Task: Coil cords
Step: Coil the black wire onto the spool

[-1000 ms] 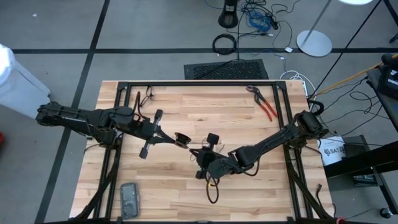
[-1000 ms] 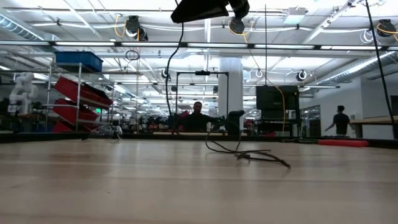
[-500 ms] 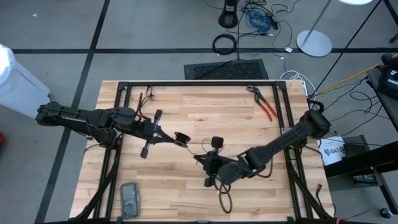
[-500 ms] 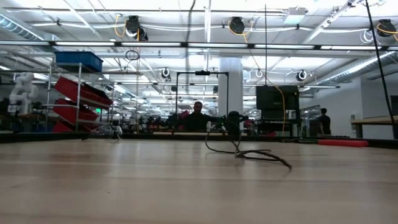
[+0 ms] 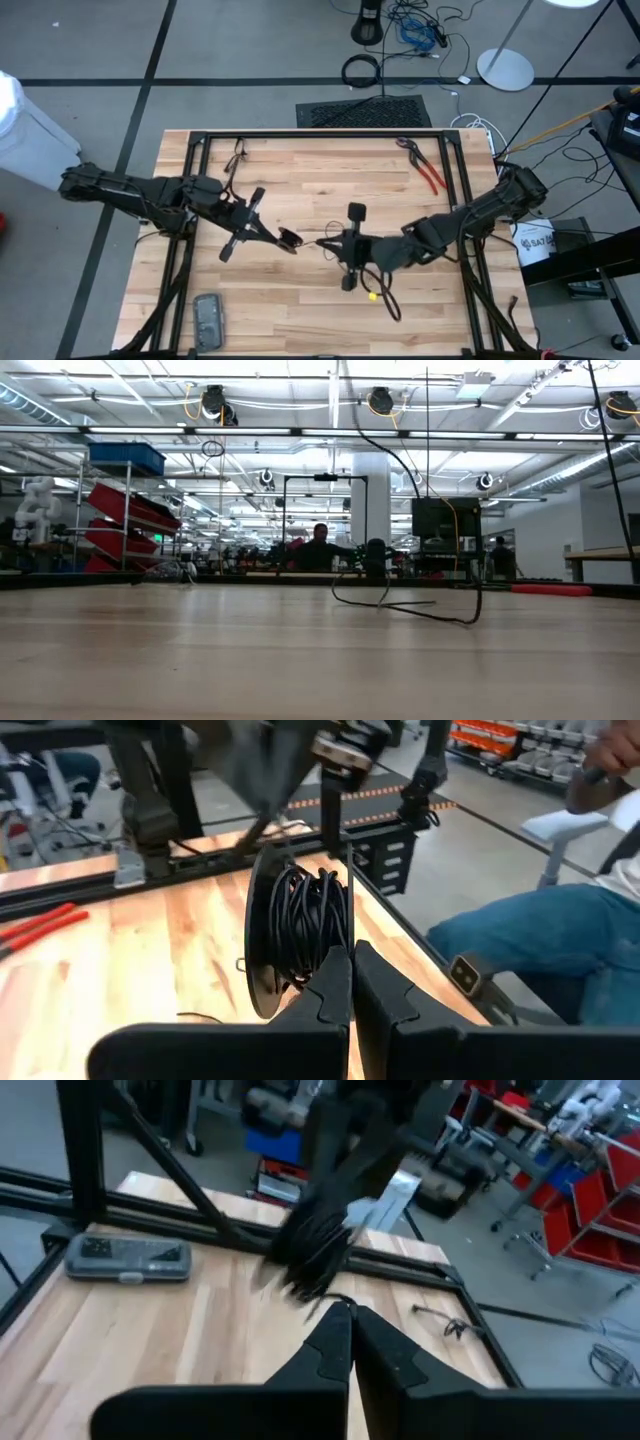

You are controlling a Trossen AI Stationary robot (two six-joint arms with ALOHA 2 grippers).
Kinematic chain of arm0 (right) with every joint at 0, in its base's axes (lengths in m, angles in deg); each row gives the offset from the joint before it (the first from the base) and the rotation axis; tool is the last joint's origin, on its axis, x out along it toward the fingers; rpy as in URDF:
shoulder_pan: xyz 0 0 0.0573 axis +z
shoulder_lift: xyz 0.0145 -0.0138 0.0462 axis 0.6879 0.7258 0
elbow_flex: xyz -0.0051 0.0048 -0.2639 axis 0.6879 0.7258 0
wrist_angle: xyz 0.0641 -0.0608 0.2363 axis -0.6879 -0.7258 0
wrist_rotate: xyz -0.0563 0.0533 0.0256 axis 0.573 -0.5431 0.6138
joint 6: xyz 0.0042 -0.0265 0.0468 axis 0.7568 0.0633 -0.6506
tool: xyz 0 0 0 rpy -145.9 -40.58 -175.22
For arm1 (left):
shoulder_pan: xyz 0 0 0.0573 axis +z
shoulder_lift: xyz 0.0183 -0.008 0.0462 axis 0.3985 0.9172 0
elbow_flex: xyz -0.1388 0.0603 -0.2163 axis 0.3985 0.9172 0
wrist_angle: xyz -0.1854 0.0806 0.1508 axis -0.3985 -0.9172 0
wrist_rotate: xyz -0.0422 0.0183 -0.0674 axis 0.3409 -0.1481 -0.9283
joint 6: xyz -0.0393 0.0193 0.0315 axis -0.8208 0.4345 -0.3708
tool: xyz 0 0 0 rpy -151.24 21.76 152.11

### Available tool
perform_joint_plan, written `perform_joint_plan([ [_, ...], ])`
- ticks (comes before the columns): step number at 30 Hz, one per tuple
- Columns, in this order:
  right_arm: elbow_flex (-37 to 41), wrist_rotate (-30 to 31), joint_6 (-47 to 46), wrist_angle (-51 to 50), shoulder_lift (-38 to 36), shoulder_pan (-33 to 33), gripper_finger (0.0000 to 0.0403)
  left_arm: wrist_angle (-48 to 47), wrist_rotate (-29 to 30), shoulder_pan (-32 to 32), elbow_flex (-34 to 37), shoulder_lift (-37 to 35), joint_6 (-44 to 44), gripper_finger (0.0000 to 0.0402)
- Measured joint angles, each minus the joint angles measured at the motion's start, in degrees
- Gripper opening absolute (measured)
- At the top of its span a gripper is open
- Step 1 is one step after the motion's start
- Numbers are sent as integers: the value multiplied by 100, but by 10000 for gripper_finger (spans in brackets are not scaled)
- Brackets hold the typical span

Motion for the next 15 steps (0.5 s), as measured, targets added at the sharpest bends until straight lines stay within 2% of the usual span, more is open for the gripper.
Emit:
perform_joint_plan([
  [11, 0, -1045, 648, 891, 0, -503, 0, 34, -4, -87, -2, 184, 36, 2],
  [15, 0, -1167, 623, 1009, 0, -596, 0, 142, -5, -89, -2, 184, 42, 2],
])
